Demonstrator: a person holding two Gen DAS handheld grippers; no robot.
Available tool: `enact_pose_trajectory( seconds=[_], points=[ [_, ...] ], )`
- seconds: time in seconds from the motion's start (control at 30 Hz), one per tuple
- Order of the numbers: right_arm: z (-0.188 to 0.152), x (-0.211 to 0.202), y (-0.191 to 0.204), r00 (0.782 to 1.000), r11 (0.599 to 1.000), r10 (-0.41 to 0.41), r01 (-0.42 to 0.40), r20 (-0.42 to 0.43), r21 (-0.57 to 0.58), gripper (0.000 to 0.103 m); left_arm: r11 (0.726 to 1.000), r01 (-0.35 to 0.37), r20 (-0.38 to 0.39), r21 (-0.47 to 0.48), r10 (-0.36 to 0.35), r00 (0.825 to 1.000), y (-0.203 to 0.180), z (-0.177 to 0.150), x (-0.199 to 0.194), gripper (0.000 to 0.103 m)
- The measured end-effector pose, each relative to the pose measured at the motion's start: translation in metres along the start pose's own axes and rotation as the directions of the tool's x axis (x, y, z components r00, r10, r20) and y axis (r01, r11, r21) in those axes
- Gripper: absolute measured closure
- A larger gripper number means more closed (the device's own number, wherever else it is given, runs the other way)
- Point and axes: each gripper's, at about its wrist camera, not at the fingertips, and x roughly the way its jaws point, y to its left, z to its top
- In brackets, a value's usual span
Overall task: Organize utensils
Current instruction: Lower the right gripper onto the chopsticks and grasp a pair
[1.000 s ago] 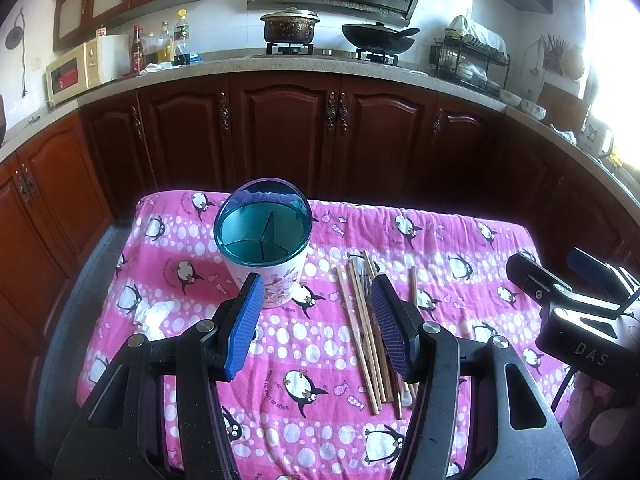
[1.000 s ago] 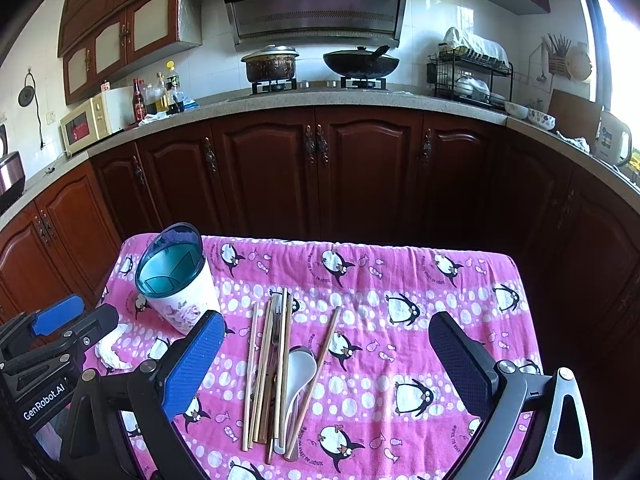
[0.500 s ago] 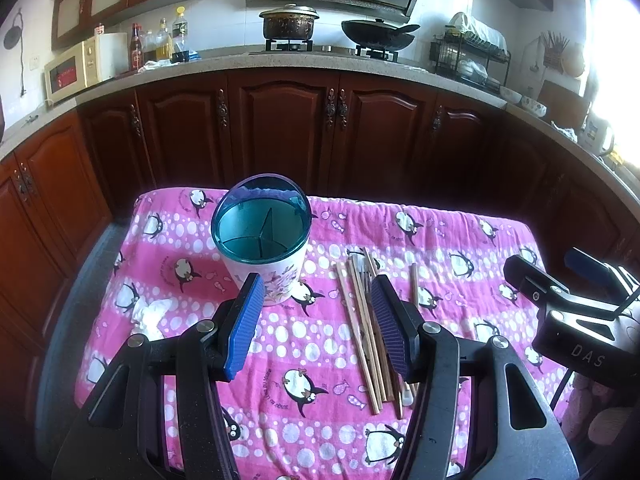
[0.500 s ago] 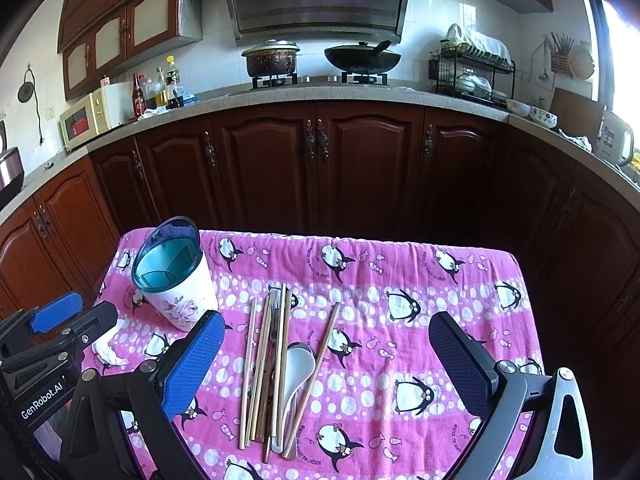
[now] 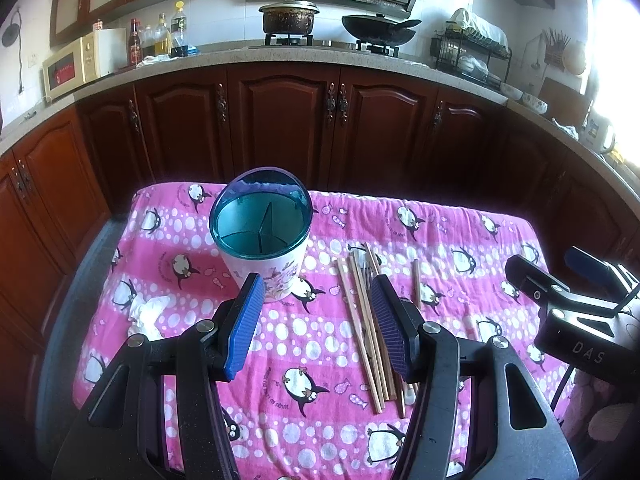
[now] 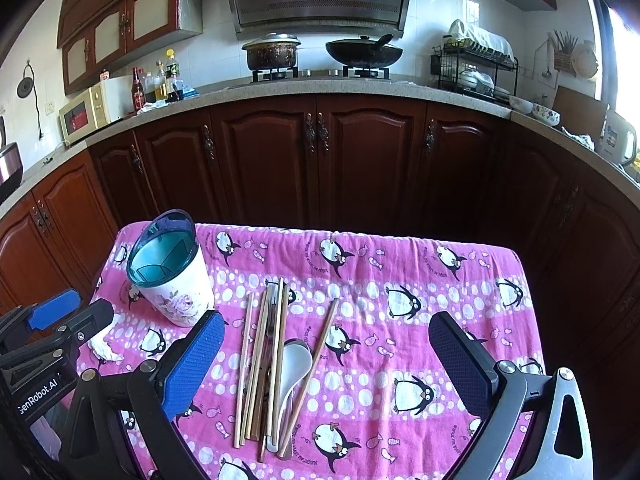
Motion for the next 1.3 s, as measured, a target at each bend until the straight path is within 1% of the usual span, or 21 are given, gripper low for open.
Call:
enact_pose_trajectory(
  seconds=[0.2, 0.4, 0.47, 0.53, 0.6, 0.7, 0.73, 0.77, 0.8, 0.83, 0.9, 1.0, 1.07, 1.13, 1.27, 1.3],
  points=[
    [-0.004, 0.009, -0.004, 1.000, 1.000, 0.002, -0.002, -0.018, -0.003, 0.001, 1.000, 0.012, -0.031, -0.011, -0.012, 0.999, 0.004, -0.003, 0.011, 0.047],
    [-0.015, 0.036, -0.012, 0.996, 0.999, 0.046, -0.047, -0.080, -0.010, 0.001, 0.998, 0.056, -0.089, -0.021, -0.057, 0.994, 0.003, -0.011, 0.033, 0.047],
    [-0.019, 0.049, -0.016, 0.993, 0.998, 0.054, -0.056, -0.102, -0.011, 0.005, 0.998, 0.065, -0.113, -0.021, -0.067, 0.991, 0.003, -0.015, 0.043, 0.047],
    [-0.023, 0.061, -0.022, 0.989, 0.997, 0.072, -0.073, -0.127, 0.001, 0.013, 0.997, 0.073, -0.137, -0.017, -0.075, 0.988, 0.000, -0.019, 0.055, 0.047],
    [-0.025, 0.075, -0.027, 0.982, 0.993, 0.115, -0.113, -0.151, 0.025, 0.020, 0.997, 0.079, -0.154, -0.007, -0.079, 0.985, -0.003, -0.023, 0.067, 0.047],
    [-0.022, 0.098, -0.029, 0.968, 0.984, 0.178, -0.172, -0.178, 0.047, 0.024, 0.997, 0.081, -0.172, 0.004, -0.080, 0.982, -0.009, -0.025, 0.087, 0.047],
    [-0.021, 0.104, -0.027, 0.965, 0.982, 0.190, -0.184, -0.183, 0.046, 0.032, 0.996, 0.084, -0.177, 0.005, -0.082, 0.981, -0.011, -0.025, 0.094, 0.047],
    [-0.018, 0.115, -0.026, 0.958, 0.978, 0.209, -0.204, -0.198, 0.046, 0.037, 0.997, 0.083, -0.183, 0.007, -0.080, 0.980, -0.013, -0.025, 0.101, 0.048],
    [-0.016, 0.124, -0.024, 0.951, 0.974, 0.226, -0.221, -0.211, 0.048, 0.048, 0.997, 0.079, -0.192, 0.007, -0.076, 0.978, -0.014, -0.026, 0.108, 0.048],
    [-0.014, 0.136, -0.022, 0.940, 0.968, 0.253, -0.247, -0.228, 0.056, 0.053, 0.997, 0.075, -0.201, 0.005, -0.073, 0.977, -0.015, -0.026, 0.115, 0.048],
    [-0.010, 0.156, -0.017, 0.925, 0.960, 0.280, -0.272, -0.258, 0.066, 0.054, 0.998, 0.068, -0.214, -0.003, -0.067, 0.974, -0.015, -0.027, 0.123, 0.048],
    [-0.005, 0.184, -0.002, 0.907, 0.952, 0.302, -0.305, -0.293, 0.039, 0.059, 0.998, 0.058, -0.228, -0.008, -0.059, 0.972, -0.013, -0.030, 0.133, 0.048],
    [-0.002, 0.204, 0.009, 0.895, 0.947, 0.311, -0.320, -0.319, 0.025, 0.064, 0.999, 0.049, -0.236, -0.006, -0.049, 0.970, -0.013, -0.030, 0.138, 0.048],
    [-0.001, 0.222, 0.017, 0.884, 0.944, 0.315, -0.329, -0.346, 0.020, 0.077, 0.999, 0.042, -0.242, -0.008, -0.043, 0.969, -0.011, -0.028, 0.145, 0.048],
    [0.000, 0.247, 0.024, 0.864, 0.937, 0.331, -0.347, -0.380, 0.029, 0.086, 0.999, 0.033, -0.250, -0.013, -0.035, 0.967, -0.010, -0.025, 0.157, 0.048],
    [-0.001, 0.253, 0.024, 0.856, 0.934, 0.341, -0.356, -0.389, 0.035, 0.090, 0.999, 0.029, -0.254, -0.012, -0.031, 0.967, -0.011, -0.024, 0.161, 0.048]
  ],
)
